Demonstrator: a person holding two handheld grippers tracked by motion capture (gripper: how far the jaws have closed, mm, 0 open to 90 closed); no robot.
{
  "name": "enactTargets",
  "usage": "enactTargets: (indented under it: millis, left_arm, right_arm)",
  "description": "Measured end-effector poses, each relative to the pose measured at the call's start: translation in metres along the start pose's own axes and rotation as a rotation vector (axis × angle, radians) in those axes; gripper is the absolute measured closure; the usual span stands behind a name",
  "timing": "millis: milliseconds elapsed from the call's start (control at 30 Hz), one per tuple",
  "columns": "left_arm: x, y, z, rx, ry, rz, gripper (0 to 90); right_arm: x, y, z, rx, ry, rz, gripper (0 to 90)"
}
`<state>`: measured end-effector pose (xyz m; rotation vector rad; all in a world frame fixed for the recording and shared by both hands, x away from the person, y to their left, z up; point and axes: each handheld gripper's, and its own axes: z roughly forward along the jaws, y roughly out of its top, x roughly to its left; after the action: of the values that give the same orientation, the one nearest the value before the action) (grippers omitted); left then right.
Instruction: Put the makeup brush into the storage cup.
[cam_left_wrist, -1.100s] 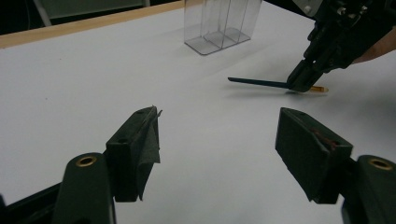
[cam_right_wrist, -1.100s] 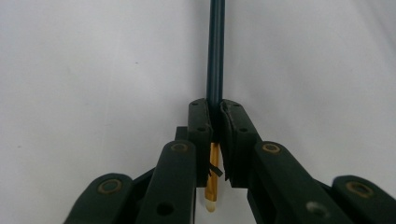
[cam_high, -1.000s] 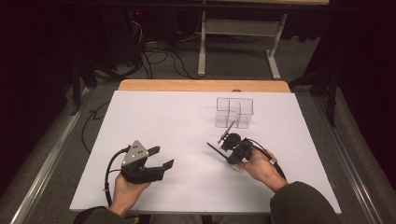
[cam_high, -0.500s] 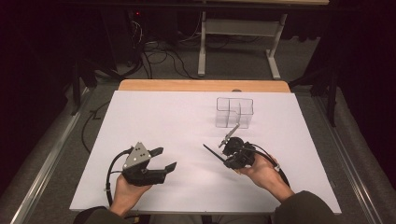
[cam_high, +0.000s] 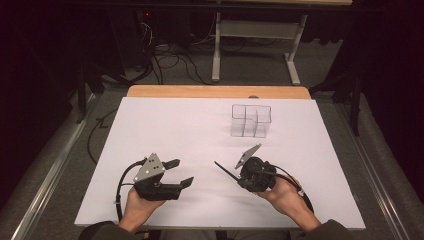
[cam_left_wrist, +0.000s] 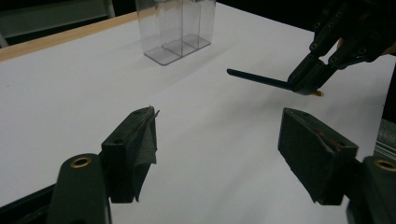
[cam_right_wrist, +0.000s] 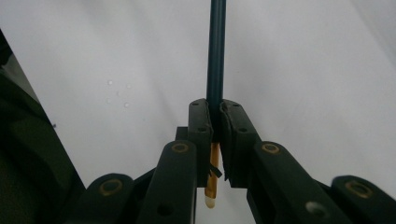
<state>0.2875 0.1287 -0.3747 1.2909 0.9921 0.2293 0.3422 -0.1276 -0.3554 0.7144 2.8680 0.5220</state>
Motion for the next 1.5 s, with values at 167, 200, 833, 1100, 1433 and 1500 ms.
enactTargets:
  millis: [167, 200, 833, 1100, 1433, 1500]
  left_arm:
    - [-0.004, 0.001, 0.002, 0.007, -0.009, 0.013, 27.0]
    - [-0.005, 0.001, 0.003, 0.015, -0.013, 0.019, 27.2]
    - [-0.023, -0.005, 0.017, 0.179, -0.085, 0.102, 29.6]
    - [-0.027, -0.009, 0.028, 0.216, -0.103, 0.111, 31.7]
    - [-0.033, -0.021, 0.037, 0.263, -0.093, 0.188, 36.5]
    - [-0.033, -0.022, 0.038, 0.268, -0.093, 0.195, 37.1]
  right_arm:
    - [0.005, -0.003, -0.001, -0.030, 0.004, -0.009, 85.4]
    - [0.007, -0.004, -0.001, -0.034, 0.009, -0.015, 85.4]
    - [0.030, 0.002, -0.006, -0.017, 0.042, -0.100, 85.4]
    - [0.032, 0.003, -0.006, -0.013, 0.063, -0.120, 85.4]
    - [0.035, 0.007, -0.005, 0.000, 0.079, -0.146, 85.3]
    - [0.035, 0.007, -0.004, 0.004, 0.083, -0.145, 85.3]
